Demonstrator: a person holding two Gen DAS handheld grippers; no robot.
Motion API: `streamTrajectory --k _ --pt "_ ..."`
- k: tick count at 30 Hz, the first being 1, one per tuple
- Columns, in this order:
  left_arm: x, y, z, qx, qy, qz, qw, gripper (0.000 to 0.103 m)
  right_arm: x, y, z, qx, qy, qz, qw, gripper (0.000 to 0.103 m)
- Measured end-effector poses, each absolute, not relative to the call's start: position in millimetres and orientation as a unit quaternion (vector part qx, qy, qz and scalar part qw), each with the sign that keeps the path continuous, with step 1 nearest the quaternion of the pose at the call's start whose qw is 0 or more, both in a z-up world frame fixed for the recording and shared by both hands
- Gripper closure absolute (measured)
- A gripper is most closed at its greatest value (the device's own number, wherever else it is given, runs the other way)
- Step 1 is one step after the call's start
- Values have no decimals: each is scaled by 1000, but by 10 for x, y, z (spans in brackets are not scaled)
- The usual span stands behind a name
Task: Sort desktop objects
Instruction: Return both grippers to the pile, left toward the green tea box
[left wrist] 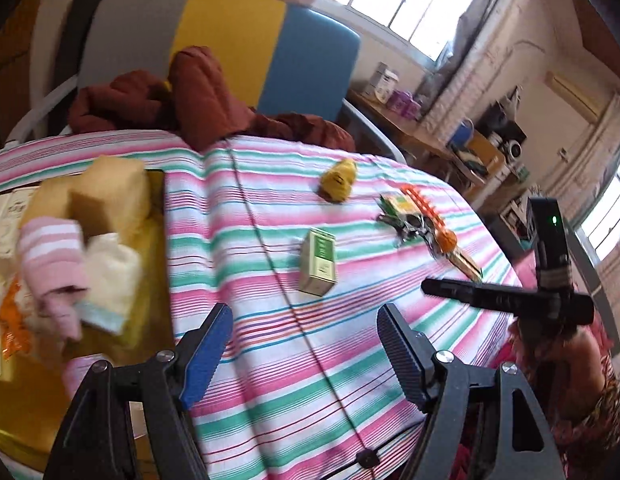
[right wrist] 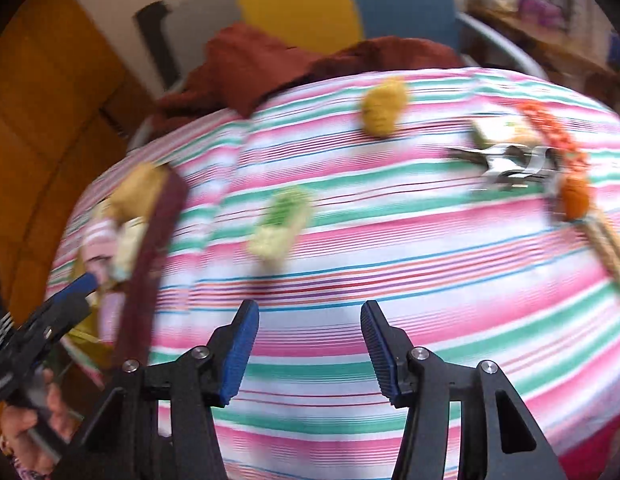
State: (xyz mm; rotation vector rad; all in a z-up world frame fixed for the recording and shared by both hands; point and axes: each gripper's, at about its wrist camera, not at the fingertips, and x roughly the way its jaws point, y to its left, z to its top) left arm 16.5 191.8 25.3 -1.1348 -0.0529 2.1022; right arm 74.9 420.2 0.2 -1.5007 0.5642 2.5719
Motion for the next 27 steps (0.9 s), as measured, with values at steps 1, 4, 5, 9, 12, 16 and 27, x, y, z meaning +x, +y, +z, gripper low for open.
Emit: streamTrajectory --k 1,4,5,9,12,16,27 --pt "171 2006 217 -446 -13 815 369 27 772 4348 -4 -494 190 846 71 48" --pt "129 2292 84 -462 17 807 367 27 849 4793 -10 -484 197 843 126 40" --pt "97 2372 43 -468 26 805 364 27 854 4927 -14 -480 192 843 152 37" --pt "-12 2565 -88 -482 33 801 355 27 919 5533 -9 -464 174 835 241 28" --pt "-75 2743 -165 -491 41 794 355 27 989 6003 -30 -464 192 818 281 22" --pt "-142 2979 -220 -484 63 798 353 27 996 6439 -66 -477 223 797 296 20" --pt "-335 3233 -565 -478 69 803 349 44 1032 6920 -469 -500 283 761 301 18"
